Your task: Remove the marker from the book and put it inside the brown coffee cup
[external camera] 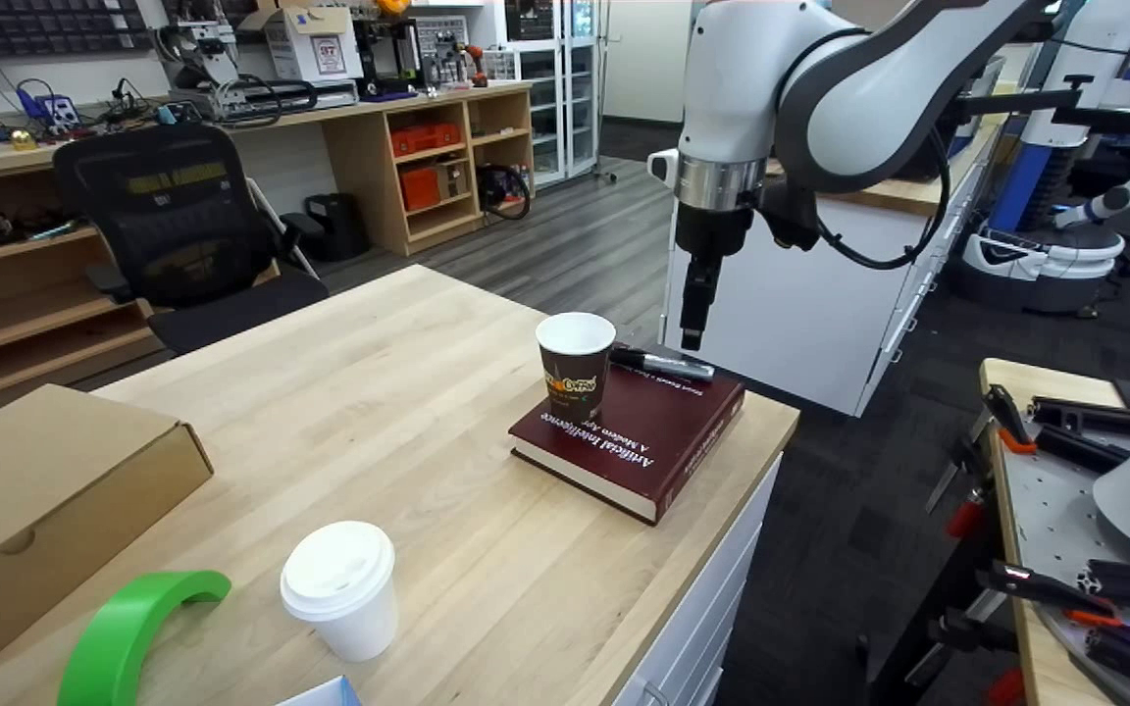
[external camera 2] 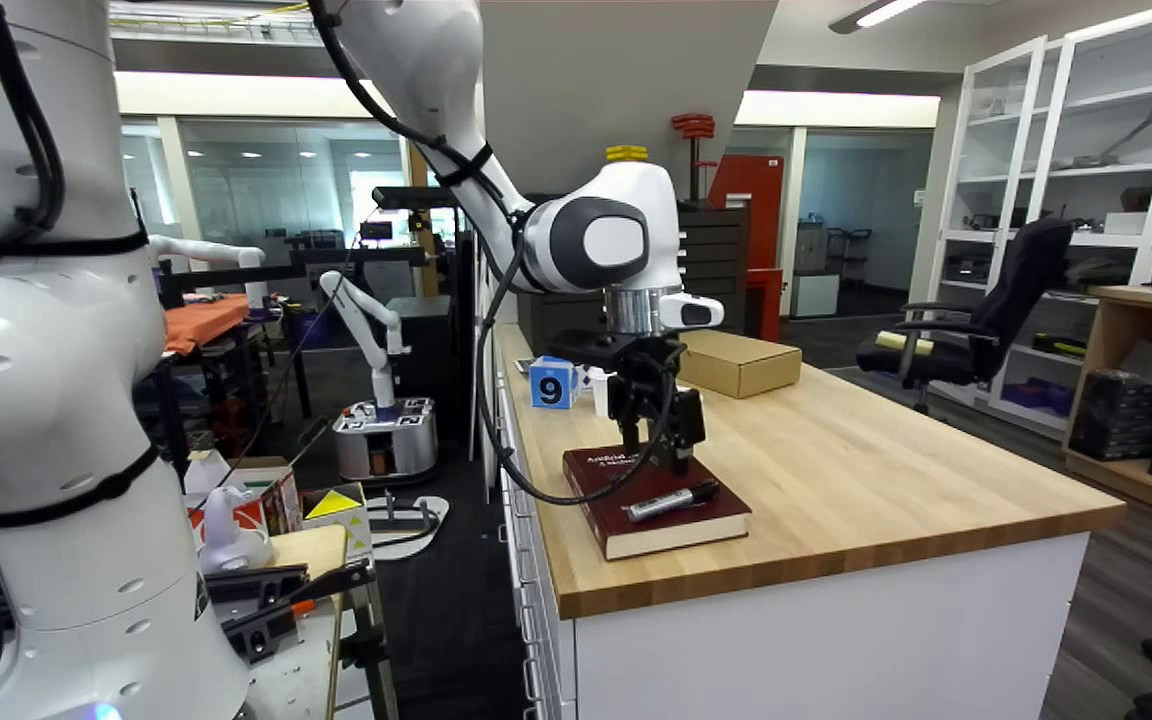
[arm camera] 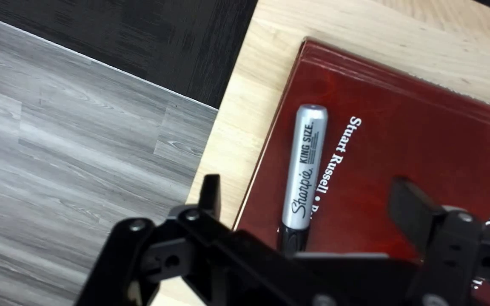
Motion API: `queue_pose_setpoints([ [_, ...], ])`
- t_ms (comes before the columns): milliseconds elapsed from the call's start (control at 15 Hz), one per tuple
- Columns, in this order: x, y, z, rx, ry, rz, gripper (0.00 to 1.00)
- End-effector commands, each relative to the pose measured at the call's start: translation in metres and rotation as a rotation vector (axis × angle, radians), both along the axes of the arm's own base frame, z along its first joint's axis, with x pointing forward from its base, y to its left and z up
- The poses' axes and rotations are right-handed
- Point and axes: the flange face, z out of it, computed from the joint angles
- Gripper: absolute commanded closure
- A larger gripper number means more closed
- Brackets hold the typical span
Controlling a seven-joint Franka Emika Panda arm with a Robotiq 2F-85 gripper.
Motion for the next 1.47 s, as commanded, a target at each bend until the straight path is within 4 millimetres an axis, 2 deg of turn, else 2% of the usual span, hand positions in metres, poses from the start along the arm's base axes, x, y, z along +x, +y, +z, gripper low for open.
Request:
queue_pose_setpoints([
  [0,0.014,-0.006,-0.015,0.003,0.003,0.040,0.00],
  [267,0.018,-0.005,-0.036,0.018,0.030,0.070,0.00],
  [667,0.011,-0.006,-0.061,0.049,0.061,0.064,0.00],
  [733,0.010,-0.007,-0.063,0.051,0.063,0.063,0.25],
  [800,0.009,-0.008,-0.064,0.054,0.063,0.059,0.26],
  [1400,0.008,-0.007,-0.054,0.060,0.044,0.054,0.87],
])
